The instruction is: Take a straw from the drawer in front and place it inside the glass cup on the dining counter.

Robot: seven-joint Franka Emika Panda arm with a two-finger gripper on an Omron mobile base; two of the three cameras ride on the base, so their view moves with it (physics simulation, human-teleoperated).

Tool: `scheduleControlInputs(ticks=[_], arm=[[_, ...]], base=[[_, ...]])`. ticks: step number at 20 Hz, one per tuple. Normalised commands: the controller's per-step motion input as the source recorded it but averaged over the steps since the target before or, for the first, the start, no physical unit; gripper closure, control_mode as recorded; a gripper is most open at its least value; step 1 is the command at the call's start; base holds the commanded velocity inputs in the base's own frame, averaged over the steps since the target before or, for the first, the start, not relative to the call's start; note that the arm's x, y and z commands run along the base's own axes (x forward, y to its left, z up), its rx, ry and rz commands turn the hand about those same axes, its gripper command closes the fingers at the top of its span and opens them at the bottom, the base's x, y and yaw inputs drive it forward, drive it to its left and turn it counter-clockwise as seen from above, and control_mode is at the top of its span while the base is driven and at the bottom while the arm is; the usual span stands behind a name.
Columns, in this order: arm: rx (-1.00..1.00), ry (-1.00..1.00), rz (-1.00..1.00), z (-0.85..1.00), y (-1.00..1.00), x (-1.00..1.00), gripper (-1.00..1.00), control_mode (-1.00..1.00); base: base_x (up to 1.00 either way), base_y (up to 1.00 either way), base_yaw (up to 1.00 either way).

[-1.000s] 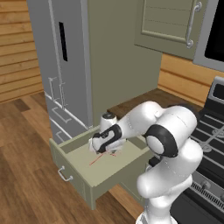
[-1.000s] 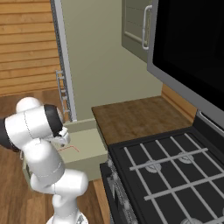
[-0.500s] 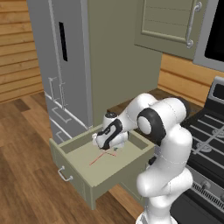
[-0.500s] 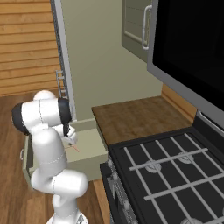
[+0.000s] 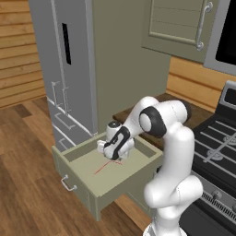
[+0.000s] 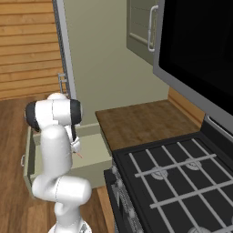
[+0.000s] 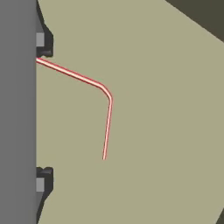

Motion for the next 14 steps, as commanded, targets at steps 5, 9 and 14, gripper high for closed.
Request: scheduleControlInputs(ticks=[5,9,14], arm=[[0.0,0.01,-0.18,-0.25,0.0,0.43,-1.0,-1.0],[0.0,0.05,-0.15,-0.28,0.0,0.33,-1.0,-1.0],[0.0,0.03,-0.13,-0.21,0.0,0.23,-1.0,-1.0]], base=[[0.0,0.0,0.0],[0.0,0.0,0.0],[0.0,0.0,0.0]])
